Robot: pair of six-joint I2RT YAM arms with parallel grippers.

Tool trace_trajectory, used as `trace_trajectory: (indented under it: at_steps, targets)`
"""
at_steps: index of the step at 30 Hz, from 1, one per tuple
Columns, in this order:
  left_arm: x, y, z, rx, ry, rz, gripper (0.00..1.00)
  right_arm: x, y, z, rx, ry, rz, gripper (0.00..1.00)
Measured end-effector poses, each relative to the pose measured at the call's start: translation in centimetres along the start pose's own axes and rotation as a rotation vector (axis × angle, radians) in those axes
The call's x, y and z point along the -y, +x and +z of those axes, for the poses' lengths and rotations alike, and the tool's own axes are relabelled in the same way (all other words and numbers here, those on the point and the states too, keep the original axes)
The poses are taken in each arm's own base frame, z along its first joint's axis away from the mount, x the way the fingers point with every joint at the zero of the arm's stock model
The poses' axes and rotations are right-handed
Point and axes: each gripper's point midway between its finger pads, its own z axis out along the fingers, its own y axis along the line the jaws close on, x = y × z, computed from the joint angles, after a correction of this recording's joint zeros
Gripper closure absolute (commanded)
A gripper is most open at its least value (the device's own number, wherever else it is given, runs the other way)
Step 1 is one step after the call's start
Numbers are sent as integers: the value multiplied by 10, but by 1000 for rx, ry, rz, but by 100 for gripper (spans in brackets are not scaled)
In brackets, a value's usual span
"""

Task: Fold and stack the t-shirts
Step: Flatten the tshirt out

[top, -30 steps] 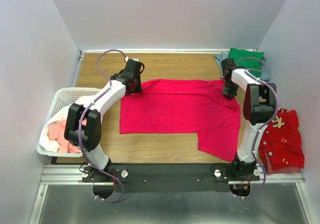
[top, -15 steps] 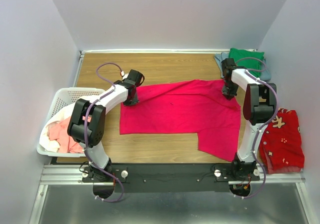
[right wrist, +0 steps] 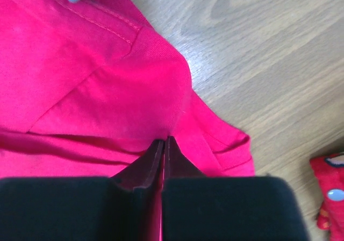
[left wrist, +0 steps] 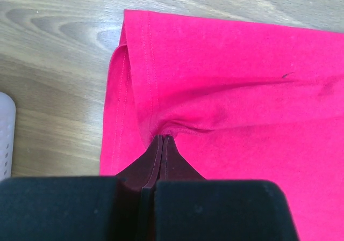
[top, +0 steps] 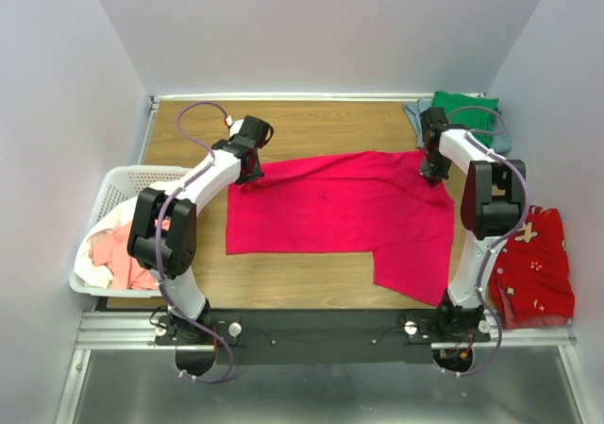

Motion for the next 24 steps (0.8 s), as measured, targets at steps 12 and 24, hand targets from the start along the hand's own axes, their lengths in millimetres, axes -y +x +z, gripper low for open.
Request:
trace_trajectory:
  at_steps: [12, 24]
  targets:
    - [-1, 7, 10, -23, -18, 11, 100, -13, -33, -46, 89, -154, 39, 53]
    - [1, 6, 14, -29, -21, 15, 100, -39, -35, -58, 84, -313, -1, 53]
